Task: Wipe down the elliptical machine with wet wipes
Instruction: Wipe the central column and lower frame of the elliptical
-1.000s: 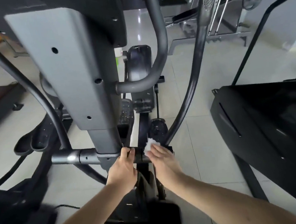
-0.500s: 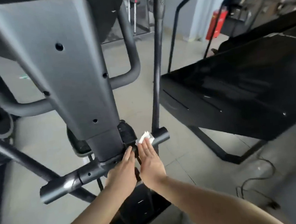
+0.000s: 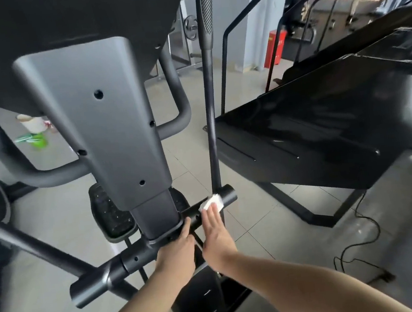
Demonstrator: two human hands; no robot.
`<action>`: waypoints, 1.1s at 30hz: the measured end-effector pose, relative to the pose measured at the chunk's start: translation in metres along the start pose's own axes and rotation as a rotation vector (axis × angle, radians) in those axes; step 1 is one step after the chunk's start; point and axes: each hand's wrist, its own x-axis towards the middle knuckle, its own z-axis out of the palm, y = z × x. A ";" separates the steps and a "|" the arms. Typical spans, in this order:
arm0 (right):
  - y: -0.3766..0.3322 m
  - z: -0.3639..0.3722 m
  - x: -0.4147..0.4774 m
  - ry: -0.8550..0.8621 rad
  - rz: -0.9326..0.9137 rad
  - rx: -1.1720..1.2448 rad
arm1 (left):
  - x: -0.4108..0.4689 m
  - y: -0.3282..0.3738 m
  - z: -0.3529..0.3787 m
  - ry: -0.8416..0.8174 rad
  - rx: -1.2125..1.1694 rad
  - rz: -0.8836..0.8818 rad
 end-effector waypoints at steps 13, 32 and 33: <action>0.032 -0.032 0.038 -0.033 -0.050 -0.235 | -0.006 0.005 0.000 -0.032 -0.101 -0.036; 0.024 -0.018 0.018 -0.139 -0.456 -0.502 | -0.020 -0.024 0.022 0.208 -0.406 -0.085; 0.033 -0.021 0.023 -0.134 -0.405 -0.490 | -0.020 -0.024 0.023 0.208 -0.413 -0.095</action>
